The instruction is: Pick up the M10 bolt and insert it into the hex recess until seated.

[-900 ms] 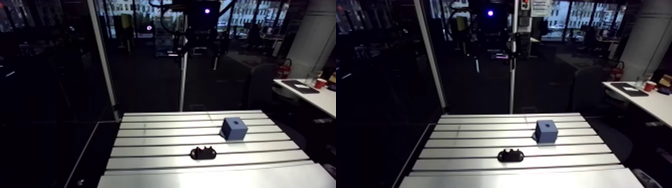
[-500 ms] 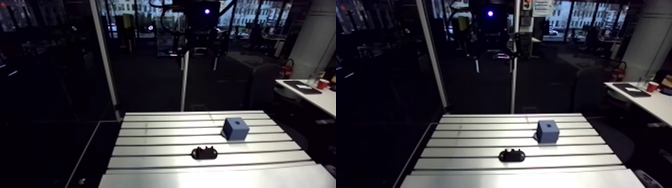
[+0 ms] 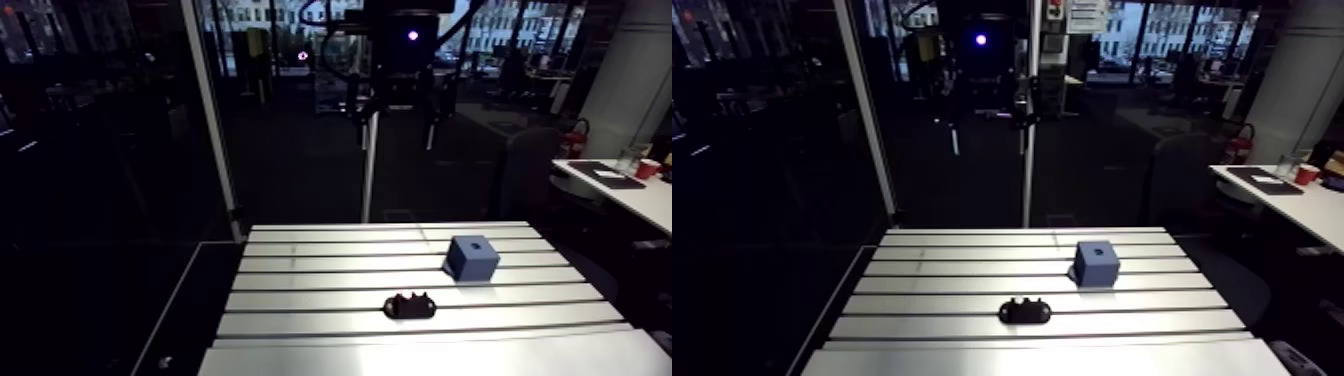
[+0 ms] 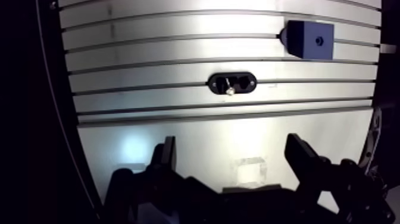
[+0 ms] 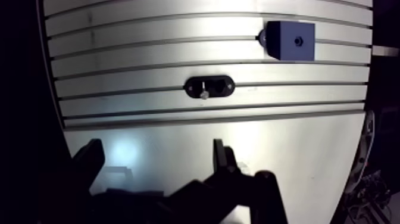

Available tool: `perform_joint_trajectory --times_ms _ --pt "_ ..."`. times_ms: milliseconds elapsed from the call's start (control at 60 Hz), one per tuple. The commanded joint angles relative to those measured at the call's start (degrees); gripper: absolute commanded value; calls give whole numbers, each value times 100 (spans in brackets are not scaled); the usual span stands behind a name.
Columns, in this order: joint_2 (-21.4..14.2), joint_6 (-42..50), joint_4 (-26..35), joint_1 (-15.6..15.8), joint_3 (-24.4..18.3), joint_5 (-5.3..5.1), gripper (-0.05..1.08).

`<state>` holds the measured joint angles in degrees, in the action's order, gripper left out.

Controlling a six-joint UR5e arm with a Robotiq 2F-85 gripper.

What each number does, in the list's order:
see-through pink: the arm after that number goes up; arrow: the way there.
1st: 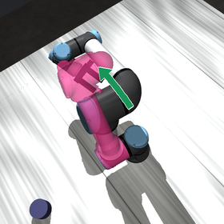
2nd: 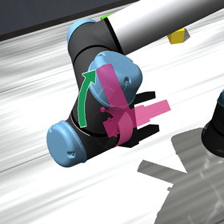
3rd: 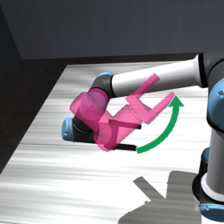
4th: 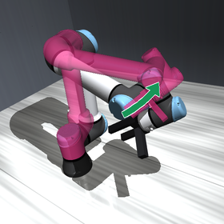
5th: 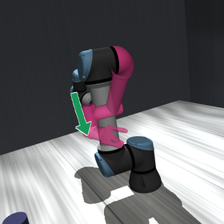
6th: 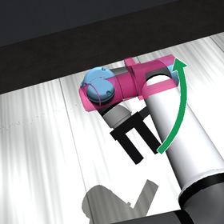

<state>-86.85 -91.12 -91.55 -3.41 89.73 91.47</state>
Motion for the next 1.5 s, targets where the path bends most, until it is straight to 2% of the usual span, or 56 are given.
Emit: perform_joint_trajectory --times_ms 17,283,500,733,950,1083,1300,1500 --pt "-36 -50 -520 -2 441 24 1" --pt "-115 -151 -924 -2 962 24 1" --pt "-125 -455 -1484 -54 1443 145 1" --pt "-176 -715 -2109 -113 1944 147 1" --pt "-187 -978 -2796 -202 2413 122 1" --pt "-187 -1026 -2990 -279 2582 103 1" --pt "-178 -1197 -3509 -380 2925 -35 1" --pt "-92 -1344 -3757 -395 3079 -36 1"
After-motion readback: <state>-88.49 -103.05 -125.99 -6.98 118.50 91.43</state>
